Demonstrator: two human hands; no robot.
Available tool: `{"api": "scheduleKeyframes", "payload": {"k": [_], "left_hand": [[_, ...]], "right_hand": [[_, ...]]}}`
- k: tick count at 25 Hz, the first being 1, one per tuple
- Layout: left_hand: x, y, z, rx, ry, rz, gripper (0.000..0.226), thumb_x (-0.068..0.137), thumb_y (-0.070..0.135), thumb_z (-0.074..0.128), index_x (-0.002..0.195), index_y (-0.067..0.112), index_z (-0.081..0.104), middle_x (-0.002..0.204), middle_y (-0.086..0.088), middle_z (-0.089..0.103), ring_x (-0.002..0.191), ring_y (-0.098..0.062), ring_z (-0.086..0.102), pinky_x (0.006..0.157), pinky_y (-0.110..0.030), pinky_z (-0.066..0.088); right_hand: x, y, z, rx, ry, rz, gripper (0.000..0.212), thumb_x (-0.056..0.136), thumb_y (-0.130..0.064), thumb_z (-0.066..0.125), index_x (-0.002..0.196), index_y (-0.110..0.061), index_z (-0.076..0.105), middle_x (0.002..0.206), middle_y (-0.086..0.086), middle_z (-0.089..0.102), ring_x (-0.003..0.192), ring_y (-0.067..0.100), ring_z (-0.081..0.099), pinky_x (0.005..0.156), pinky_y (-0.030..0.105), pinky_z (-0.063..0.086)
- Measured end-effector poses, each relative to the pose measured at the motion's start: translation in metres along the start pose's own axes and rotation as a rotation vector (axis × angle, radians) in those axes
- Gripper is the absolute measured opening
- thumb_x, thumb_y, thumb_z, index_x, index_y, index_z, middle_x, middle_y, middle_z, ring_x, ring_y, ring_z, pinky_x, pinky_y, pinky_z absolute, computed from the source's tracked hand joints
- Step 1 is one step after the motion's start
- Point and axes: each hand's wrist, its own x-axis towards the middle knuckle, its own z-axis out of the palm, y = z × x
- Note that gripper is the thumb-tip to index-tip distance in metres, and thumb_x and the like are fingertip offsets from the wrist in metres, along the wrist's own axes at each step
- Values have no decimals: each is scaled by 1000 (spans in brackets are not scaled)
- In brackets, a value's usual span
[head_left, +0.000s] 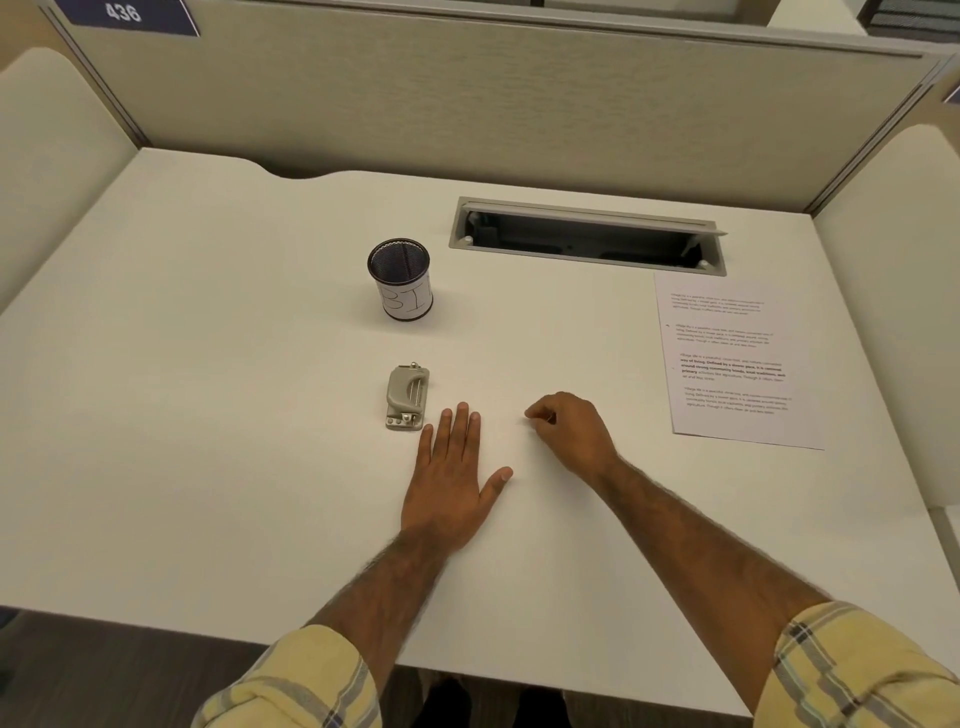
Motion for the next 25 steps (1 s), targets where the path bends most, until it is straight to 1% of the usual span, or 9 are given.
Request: {"api": "scheduleKeyframes", "payload": {"k": [2, 6, 9, 11, 13, 15, 18, 21, 25], "left_hand": [[0, 0, -1, -6, 2, 2, 84, 101, 67, 13, 163, 12, -3, 172, -6, -11, 158, -22, -12, 129, -46, 2], [0, 0, -1, 0, -6, 6, 84, 101, 67, 11, 163, 13, -5, 172, -6, -12, 158, -22, -13, 129, -46, 1], [0, -1, -1, -2, -11, 6, 84, 101, 67, 10, 163, 13, -5, 172, -6, -13, 158, -22, -14, 129, -47, 1], [0, -1, -1, 1, -19, 4, 84, 101, 68, 9, 163, 13, -7, 172, -6, -15, 158, -21, -14, 129, -47, 1], [0, 0, -2, 2, -26, 3, 84, 101, 68, 8, 163, 14, -8, 171, -6, -16, 158, -21, -16, 129, -47, 1], [0, 0, -3, -1, -31, 4, 83, 101, 68, 8, 162, 14, -9, 171, -5, -18, 157, -21, -17, 129, -47, 1], [-1, 0, -5, -15, -31, 7, 83, 101, 67, 8, 162, 14, -9, 171, -6, -18, 157, -22, -18, 129, -47, 1], [-1, 0, -6, -15, -25, 10, 83, 101, 67, 7, 162, 14, -9, 170, -6, -18, 157, -21, -18, 129, -47, 0], [-1, 0, -5, -27, -13, 10, 84, 100, 68, 7, 163, 13, -5, 171, -5, -16, 158, -21, -15, 129, -46, 0]], "right_hand": [[2, -6, 2, -181, -16, -77, 21, 96, -19, 58, 108, -16, 75, 109, 0, 70, 99, 20, 65, 86, 35, 53], [7, -19, 4, -661, -54, -289, 25, 100, -22, 49, 107, -16, 72, 103, 5, 68, 93, 28, 64, 83, 39, 50], [8, -25, 8, -881, -46, -373, 18, 97, -15, 51, 99, -18, 69, 97, 3, 66, 88, 26, 62, 75, 36, 39], [6, -30, 8, -982, -63, -408, 13, 93, -10, 55, 91, -18, 66, 92, 2, 64, 84, 24, 61, 71, 35, 30], [6, -34, 9, -1024, -91, -424, 12, 89, -6, 58, 86, -17, 62, 87, 3, 62, 81, 25, 59, 71, 35, 26], [6, -39, 10, -1040, -103, -437, 12, 86, -5, 62, 83, -16, 61, 84, 4, 61, 79, 25, 58, 72, 36, 26], [7, -41, 13, -1056, -111, -454, 9, 84, -6, 65, 84, -15, 62, 87, 5, 62, 82, 25, 58, 74, 37, 27], [10, -41, 15, -1046, -94, -446, 9, 85, -6, 63, 86, -15, 62, 90, 5, 63, 85, 26, 59, 73, 37, 26], [15, -35, 17, -972, -57, -411, 10, 87, -7, 57, 91, -14, 64, 94, 6, 65, 88, 28, 61, 73, 37, 35]]}}
